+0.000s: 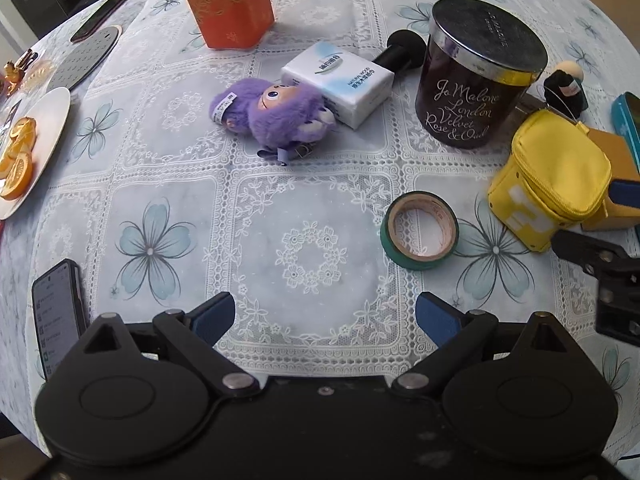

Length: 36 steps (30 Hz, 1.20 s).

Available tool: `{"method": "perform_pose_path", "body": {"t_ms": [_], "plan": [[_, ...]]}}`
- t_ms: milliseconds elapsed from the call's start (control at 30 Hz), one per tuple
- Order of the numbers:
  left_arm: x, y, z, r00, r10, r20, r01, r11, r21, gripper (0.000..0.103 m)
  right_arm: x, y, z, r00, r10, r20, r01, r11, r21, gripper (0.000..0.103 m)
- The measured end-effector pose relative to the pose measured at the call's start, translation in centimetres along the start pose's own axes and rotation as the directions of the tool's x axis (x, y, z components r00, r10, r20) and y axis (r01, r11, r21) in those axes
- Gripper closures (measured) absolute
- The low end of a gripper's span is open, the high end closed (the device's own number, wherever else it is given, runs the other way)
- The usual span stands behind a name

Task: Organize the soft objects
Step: 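Grasp the yellow question-mark pouch with the right tool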

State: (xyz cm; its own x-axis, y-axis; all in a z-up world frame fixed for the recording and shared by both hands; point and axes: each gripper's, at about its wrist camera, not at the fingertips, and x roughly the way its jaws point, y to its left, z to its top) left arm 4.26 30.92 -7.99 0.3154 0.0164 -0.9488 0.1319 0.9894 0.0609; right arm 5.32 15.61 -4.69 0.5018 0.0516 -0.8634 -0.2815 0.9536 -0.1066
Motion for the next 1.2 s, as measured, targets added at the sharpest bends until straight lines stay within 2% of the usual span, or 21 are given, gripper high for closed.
{"method": "perform_pose_path", "body": {"t_ms": [100,200,233,300,333,400,433,467,500,533,567,600,667,833,1000,1133,1200], "plan": [[0.1,0.1,-0.1,1.0,0.001,-0.004,-0.001,1.0,-0.001,0.005,1.6,0.1,0.1,1.0,0.006,0.006,-0.006,1.0,-0.011,0.037],[0.0,0.2,-0.1,1.0,0.0,-0.005,0.0,1.0,0.0,0.005,2.6,0.1,0.5,1.0,0.018,-0.009,-0.018,1.0,-0.006,0.042],[-0.1,0.2,-0.1,1.0,0.001,-0.002,-0.001,1.0,0.002,0.005,2.6,-0.2,0.9,0.998,0.051,-0.022,-0.05,0.998,0.024,0.045],[-0.2,0.0,0.0,1.0,0.005,0.012,-0.005,1.0,0.008,0.005,2.5,-1.4,1.9,0.992,0.108,-0.072,-0.098,0.986,0.131,0.045],[-0.4,-0.2,0.1,1.0,0.007,0.02,-0.007,1.0,0.014,0.005,2.6,-2.5,2.6,0.98,0.157,-0.125,-0.127,0.968,0.217,0.045],[-0.6,-0.6,0.4,0.999,0.006,0.038,-0.007,1.0,0.027,0.005,2.7,-4.8,3.5,0.937,0.288,-0.198,-0.191,0.895,0.403,0.045],[-0.6,-0.9,0.6,0.999,0.001,0.045,-0.002,0.999,0.034,0.005,3.0,-6.0,3.7,0.901,0.373,-0.221,-0.224,0.837,0.499,0.045],[-0.6,-1.1,0.8,0.999,-0.006,0.05,0.004,0.999,0.041,0.005,3.4,-7.2,3.8,0.856,0.458,-0.242,-0.247,0.771,0.587,0.045],[-0.5,-1.3,1.0,0.999,-0.012,0.053,0.009,0.999,0.048,0.005,3.9,-8.0,3.8,0.819,0.512,-0.261,-0.248,0.725,0.643,0.044],[-0.4,-1.6,1.2,0.998,-0.014,0.056,0.01,0.998,0.056,0.005,4.4,-8.6,3.8,0.791,0.549,-0.27,-0.244,0.688,0.683,0.043],[-0.3,-1.9,1.4,0.998,-0.014,0.057,0.01,0.998,0.061,0.005,4.7,-8.9,3.9,0.788,0.557,-0.262,-0.245,0.674,0.697,0.043],[-0.1,-2.1,1.6,0.998,-0.014,0.058,0.01,0.998,0.067,0.005,4.8,-9.0,4.1,0.801,0.539,-0.26,-0.236,0.684,0.691,0.043],[0.1,-2.5,2.0,0.998,-0.016,0.06,0.011,0.997,0.082,0.005,4.9,-8.7,4.7,0.835,0.483,-0.262,-0.217,0.728,0.651,0.039],[0.6,-3.0,2.5,0.998,-0.022,0.062,0.015,0.994,0.109,0.005,5.5,-7.6,5.1,0.862,0.436,-0.257,-0.197,0.757,0.623,0.035],[0.6,-3.2,2.3,0.996,-0.014,0.088,0.001,0.99,0.141,0.005,4.5,-6.0,5.3,0.908,0.34,-0.245,-0.144,0.803,0.579,0.034],[0.7,-3.0,1.9,0.996,-0.018,0.088,0.003,0.987,0.161,0.005,3.1,-6.5,5.3,0.919,0.327,-0.219,-0.172,0.835,0.523,0.035],[0.7,-2.8,1.6,0.996,-0.03,0.084,0.016,0.987,0.162,0.005,2.3,-6.6,5.3,0.935,0.305,-0.183,-0.17,0.835,0.523,0.035]]}}
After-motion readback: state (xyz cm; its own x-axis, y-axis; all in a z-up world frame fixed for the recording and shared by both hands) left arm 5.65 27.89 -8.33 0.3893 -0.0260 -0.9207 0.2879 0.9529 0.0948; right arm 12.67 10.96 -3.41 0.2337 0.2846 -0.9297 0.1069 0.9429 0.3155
